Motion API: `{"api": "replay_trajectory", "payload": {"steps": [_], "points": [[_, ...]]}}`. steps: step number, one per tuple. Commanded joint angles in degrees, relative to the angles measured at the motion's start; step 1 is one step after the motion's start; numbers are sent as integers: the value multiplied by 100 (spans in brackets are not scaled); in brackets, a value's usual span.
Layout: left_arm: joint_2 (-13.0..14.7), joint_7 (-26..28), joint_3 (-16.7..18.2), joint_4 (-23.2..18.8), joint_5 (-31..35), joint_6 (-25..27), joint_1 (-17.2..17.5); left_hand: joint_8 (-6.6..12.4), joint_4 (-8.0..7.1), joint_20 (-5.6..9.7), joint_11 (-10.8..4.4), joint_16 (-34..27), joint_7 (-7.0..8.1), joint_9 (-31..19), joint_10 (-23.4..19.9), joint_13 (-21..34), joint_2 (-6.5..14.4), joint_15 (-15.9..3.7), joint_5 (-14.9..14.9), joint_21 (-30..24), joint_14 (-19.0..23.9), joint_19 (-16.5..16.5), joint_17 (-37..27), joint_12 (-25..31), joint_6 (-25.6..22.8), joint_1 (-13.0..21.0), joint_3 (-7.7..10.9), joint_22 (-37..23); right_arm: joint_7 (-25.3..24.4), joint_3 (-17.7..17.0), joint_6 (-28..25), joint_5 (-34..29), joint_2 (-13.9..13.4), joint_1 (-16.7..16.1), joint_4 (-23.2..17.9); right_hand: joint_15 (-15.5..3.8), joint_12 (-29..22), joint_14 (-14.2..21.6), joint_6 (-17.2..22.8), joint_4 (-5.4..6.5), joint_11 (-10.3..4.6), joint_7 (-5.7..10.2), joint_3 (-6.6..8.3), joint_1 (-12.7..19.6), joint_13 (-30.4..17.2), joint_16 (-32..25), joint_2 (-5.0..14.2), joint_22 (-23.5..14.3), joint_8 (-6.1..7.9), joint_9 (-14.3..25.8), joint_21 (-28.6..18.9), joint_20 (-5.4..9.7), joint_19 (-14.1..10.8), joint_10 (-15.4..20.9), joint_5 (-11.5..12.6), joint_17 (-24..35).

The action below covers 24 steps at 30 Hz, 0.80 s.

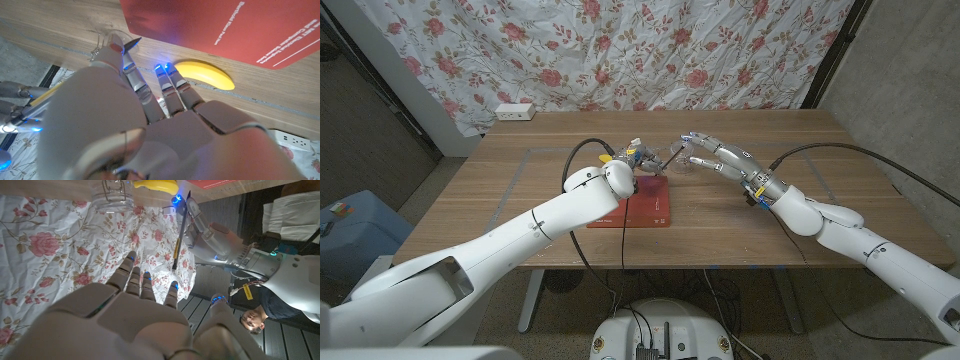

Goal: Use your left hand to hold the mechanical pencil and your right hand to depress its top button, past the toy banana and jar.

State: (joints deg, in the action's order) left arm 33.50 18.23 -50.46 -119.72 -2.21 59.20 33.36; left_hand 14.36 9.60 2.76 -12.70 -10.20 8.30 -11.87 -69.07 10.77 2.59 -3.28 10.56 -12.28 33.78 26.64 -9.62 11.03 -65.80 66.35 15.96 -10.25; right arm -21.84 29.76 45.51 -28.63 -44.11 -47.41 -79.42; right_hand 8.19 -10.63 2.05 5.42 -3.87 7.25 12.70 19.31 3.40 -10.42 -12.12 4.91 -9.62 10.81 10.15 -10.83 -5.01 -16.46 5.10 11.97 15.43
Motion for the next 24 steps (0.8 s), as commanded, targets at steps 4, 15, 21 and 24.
{"api": "replay_trajectory", "payload": {"steps": [4, 15, 21, 24], "points": [[16, 34, 1, -50, 23, 9, 33, 16, -7, 411, -24, -8, -19, -17, -79, 32, 65, -956, 32, -2, 67, 8, -14, 24, -9, 21, -39, -21, 1, -113, 116, 154, 12, -30, 120, -12, -18, 20, 35, 5, 9, -4, 33, 5, -4, -20, 139, -4, 8, 2, 6, 6, -10, -13, 30, 20], [10, 16, -13, -37, 46, 16, 6, 12, -9, 410, -22, -7, -10, -19, -85, 32, 70, -958, 33, -3, 64, 10, -13, 25, -1, 22, -48, -21, 38, -98, 165, 111, 30, 8, 243, -36, 5, 6, -63, -5, -52, -4, 33, 7, -5, -24, 125, -4, -35, -3, 6, 20, -6, -99, 29, 25], [19, -13, -28, -12, 56, -34, -18, 13, -9, 408, -23, -7, -18, -19, -85, 32, 72, -959, 34, -2, 65, 9, -14, 24, -4, 24, -51, -21, -19, -93, 154, -1, 20, -7, 218, -41, 6, 4, -94, -6, -52, -3, 34, 6, -4, -27, 126, -4, -45, -4, 8, 33, 3, -117, 29, 27], [0, -8, -27, 6, 58, -27, -22, 15, -9, 409, -23, -8, -17, -20, -84, 32, 74, -959, 34, -3, 66, 11, -14, 23, -11, 25, -52, -21, -50, -99, 128, -43, 3, -39, 170, -43, 6, -1, -103, -5, -60, -3, 35, 4, -4, -26, 128, -4, -47, -4, 8, 37, 4, -121, 29, 29]]}}
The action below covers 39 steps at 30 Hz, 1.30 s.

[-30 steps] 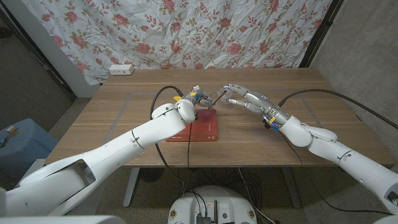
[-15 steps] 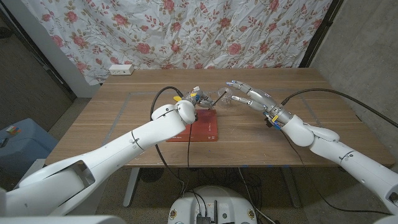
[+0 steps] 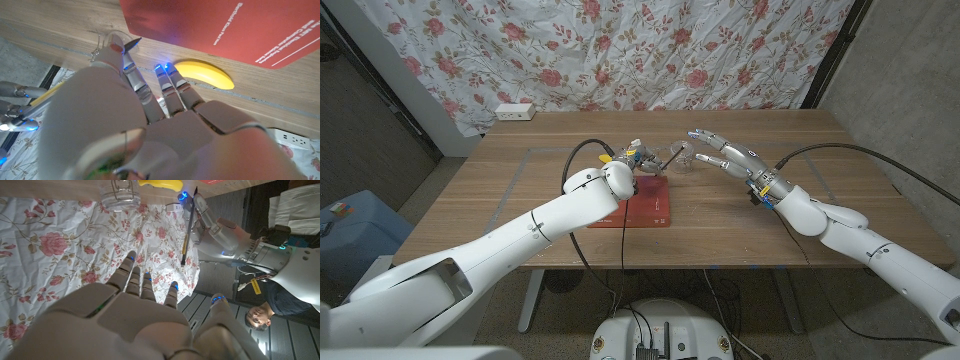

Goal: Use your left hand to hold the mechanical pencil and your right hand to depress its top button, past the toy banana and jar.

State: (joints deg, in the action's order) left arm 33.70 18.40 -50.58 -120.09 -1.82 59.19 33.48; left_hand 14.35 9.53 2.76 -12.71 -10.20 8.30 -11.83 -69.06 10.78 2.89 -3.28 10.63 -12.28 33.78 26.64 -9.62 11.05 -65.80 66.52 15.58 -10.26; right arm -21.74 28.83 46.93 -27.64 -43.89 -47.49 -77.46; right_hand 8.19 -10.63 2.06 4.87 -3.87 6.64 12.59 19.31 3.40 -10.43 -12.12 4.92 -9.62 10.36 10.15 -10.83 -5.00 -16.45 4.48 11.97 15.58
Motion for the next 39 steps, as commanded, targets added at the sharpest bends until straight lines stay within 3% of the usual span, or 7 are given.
{"api": "replay_trajectory", "payload": {"steps": [1, 39], "points": [[-19, -25, -15, 48, 21, -42, -32, 14, -2, 408, -23, -8, -16, -24, -84, 30, 44, -960, 27, -3, 66, 11, -14, 21, -7, 8, -15, -21, -64, -8, -22, -144, -22, -41, -37, -43, 6, -1, -51, -4, 6, 8, 35, 4, -4, -26, 129, -4, -2, -4, 8, 32, 3, -60, 29, 13], [-74, 61, 17, 35, 15, 4, 44, -2, -3, 409, -23, -6, -24, -5, -87, 29, 50, -958, 29, -5, 61, 13, -15, 19, -8, 10, -43, -21, -71, 94, -84, -197, -60, -88, -107, -47, -21, -18, -10, 48, -14, 6, 43, -57, -2, -36, 156, -4, 35, 2, 8, 30, 23, -46, 36, 25]]}}
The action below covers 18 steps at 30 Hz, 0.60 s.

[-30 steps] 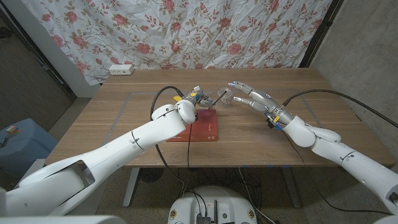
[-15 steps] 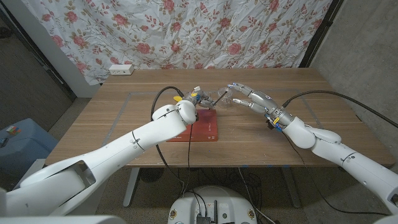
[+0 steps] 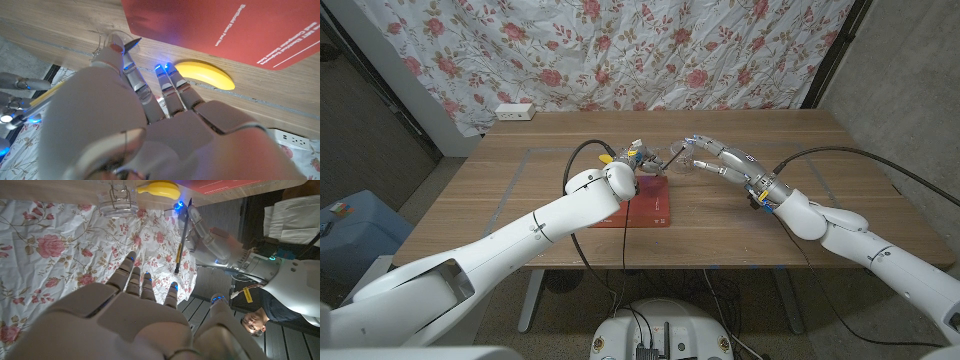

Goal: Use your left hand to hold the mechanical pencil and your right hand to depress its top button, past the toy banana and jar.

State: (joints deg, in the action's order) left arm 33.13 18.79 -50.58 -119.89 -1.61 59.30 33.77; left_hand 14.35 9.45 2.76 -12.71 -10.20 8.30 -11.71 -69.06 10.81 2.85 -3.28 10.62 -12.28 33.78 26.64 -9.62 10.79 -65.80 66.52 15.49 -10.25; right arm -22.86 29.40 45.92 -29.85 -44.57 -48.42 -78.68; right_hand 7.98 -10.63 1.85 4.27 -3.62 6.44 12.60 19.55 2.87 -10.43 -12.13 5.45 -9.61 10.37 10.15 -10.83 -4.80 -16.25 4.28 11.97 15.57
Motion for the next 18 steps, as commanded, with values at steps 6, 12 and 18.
{"api": "replay_trajectory", "payload": {"steps": [6, 12, 18], "points": [[4, 19, 10, -1, 2, -23, 20, -3, 5, 410, -23, -7, -29, -17, -82, 26, 55, -959, 31, -4, 63, 13, -15, 43, -8, 12, -36, -21, 74, 43, -2, 43, 6, -12, -11, -24, -21, 0, 70, 31, 20, 5, 19, -11, -1, -35, 100, -4, 41, 3, 10, 13, 13, -28, 38, 26], [-5, 28, 16, -21, -2, 20, 30, -5, 5, 408, -22, -7, -18, -21, -82, 26, 58, -960, 32, -4, 64, 11, -16, 42, -3, 12, -40, -21, 73, 45, 3, 21, 6, -9, -16, -32, -23, -6, 87, 38, 16, 5, 19, -19, -1, -34, 100, -4, 45, 3, 9, 9, 14, -26, 39, 27], [4, 33, 13, -25, 0, -7, 40, -9, 4, 410, -22, -7, -23, -16, -79, 25, 61, -959, 32, -4, 65, 12, -15, 41, -3, 12, -44, -21, 79, 48, 5, 15, 9, -1, -21, -31, -24, -8, 104, 45, 10, 5, 19, -27, -1, -34, 97, -4, 49, 3, 10, 12, 21, -29, 40, 27]]}}
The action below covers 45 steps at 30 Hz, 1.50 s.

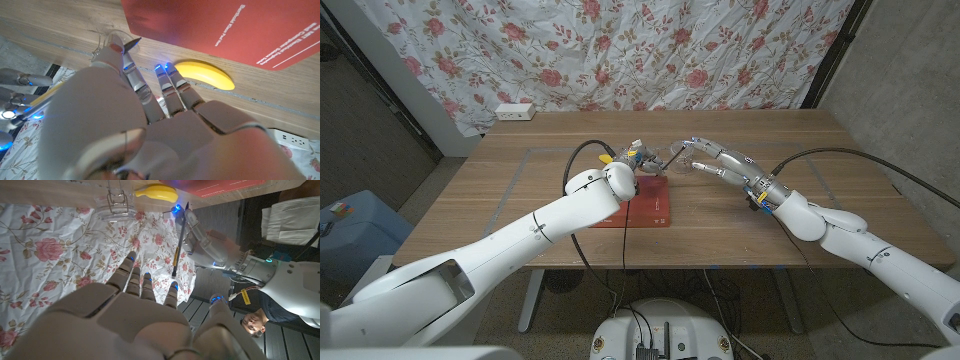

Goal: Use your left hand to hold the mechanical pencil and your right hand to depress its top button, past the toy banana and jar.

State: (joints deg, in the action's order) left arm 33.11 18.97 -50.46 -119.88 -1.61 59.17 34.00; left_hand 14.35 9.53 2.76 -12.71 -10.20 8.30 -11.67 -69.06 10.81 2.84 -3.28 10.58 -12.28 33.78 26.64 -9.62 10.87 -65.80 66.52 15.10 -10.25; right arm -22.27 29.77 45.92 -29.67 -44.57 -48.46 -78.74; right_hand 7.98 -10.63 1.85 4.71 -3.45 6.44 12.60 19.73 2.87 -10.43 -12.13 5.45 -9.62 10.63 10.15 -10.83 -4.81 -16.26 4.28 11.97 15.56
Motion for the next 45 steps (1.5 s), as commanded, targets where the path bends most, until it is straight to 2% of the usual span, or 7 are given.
{"api": "replay_trajectory", "payload": {"steps": [1, 45], "points": [[7, 14, 0, -26, -1, 5, 17, -9, -4, 410, -22, -7, -19, -21, -79, 25, 62, -959, 36, -4, 65, 11, -15, 32, -3, 12, -6, -21, 24, 12, 3, -7, 6, 3, -17, -23, -25, -5, 63, 28, 9, 5, 2, -28, -1, -35, 97, -4, 24, 4, 10, 11, 21, -27, 40, 27], [-8, -67, -35, 84, 7, -50, -62, 1, -2, 410, -22, -5, -15, -41, -79, 26, 74, -961, 36, -2, 66, 6, -13, 33, -9, 25, -26, -21, 291, 101, 253, 288, 203, 178, 352, -38, -29, -12, 177, 47, -38, 7, 10, -44, -3, -39, 72, -3, 33, 4, 3, 19, 26, -36, 50, 26]]}}
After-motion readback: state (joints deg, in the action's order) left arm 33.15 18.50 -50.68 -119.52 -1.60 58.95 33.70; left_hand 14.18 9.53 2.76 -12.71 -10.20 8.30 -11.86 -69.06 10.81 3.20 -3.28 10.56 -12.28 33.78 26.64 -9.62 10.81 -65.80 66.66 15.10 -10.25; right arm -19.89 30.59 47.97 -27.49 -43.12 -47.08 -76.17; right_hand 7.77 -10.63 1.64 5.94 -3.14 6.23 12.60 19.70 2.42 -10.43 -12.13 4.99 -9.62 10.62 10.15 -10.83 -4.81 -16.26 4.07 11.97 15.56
